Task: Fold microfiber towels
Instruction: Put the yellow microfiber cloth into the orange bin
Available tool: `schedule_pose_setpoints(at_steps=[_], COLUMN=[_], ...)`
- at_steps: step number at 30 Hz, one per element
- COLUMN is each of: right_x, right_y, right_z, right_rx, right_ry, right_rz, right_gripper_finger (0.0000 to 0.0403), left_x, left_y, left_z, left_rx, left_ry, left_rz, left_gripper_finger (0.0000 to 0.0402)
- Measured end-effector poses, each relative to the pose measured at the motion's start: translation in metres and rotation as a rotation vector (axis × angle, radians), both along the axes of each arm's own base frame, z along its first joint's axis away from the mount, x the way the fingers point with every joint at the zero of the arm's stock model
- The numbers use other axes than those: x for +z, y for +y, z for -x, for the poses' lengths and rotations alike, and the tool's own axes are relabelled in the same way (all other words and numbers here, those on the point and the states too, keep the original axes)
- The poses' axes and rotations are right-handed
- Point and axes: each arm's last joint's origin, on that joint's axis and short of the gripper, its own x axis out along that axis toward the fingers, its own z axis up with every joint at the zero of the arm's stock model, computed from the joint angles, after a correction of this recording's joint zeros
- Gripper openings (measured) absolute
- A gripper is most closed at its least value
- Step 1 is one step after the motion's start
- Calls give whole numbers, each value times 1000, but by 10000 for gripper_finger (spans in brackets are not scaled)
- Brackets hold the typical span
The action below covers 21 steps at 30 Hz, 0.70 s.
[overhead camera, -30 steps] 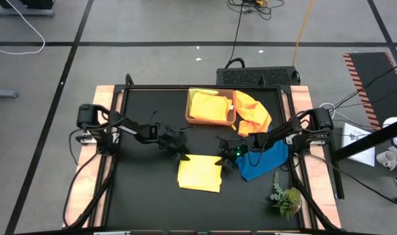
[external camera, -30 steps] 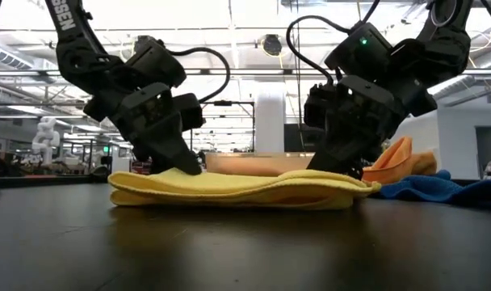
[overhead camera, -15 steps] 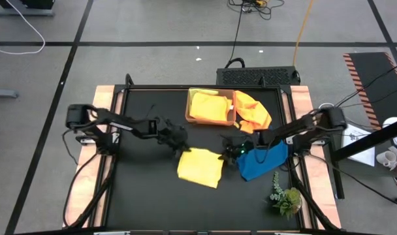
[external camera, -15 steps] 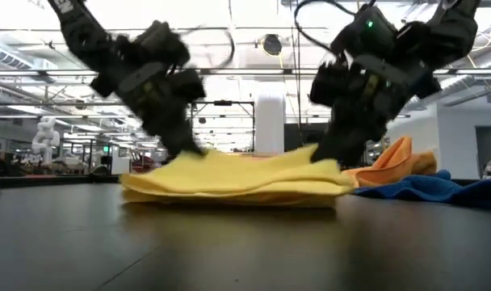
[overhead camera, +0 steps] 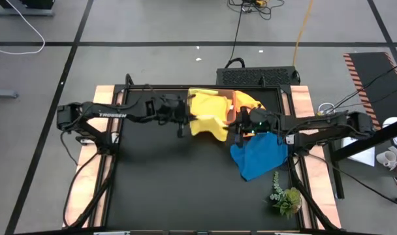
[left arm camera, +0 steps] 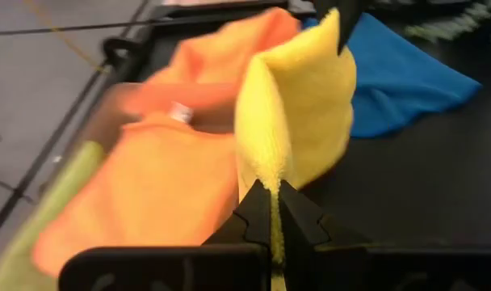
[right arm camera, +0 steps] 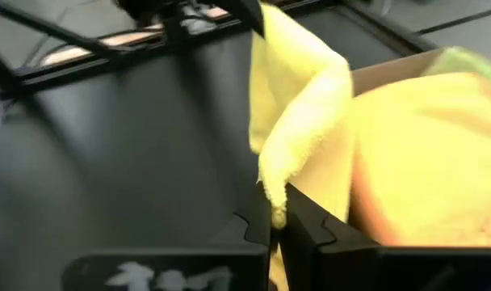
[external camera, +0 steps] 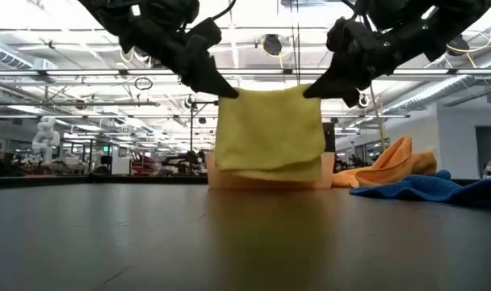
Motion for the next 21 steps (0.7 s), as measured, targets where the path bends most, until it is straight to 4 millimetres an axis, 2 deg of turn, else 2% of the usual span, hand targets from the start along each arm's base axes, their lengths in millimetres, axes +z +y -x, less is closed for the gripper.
schedule_pose_setpoints(at_steps=[6,11,15,21], right_x=[1,-1,-5,-21], right_y=[-32,-57,-73,-96], right_z=[9,15,18,20], right_rx=[-116,-211,-245,-308], right_ry=[8,19,15,63], right_rz=[56,70,66,63], right_gripper_finger=[1,1,0,0], left_x=[9,0,-16,-46], left_y=[31,58,83,117], left_z=[6,11,9,-7], left_rx=[84,151,161,192], left_ry=[-44,-31,-58,-44], left_rz=[-20,-5,30,81], left_gripper_finger=[4,8,4,10])
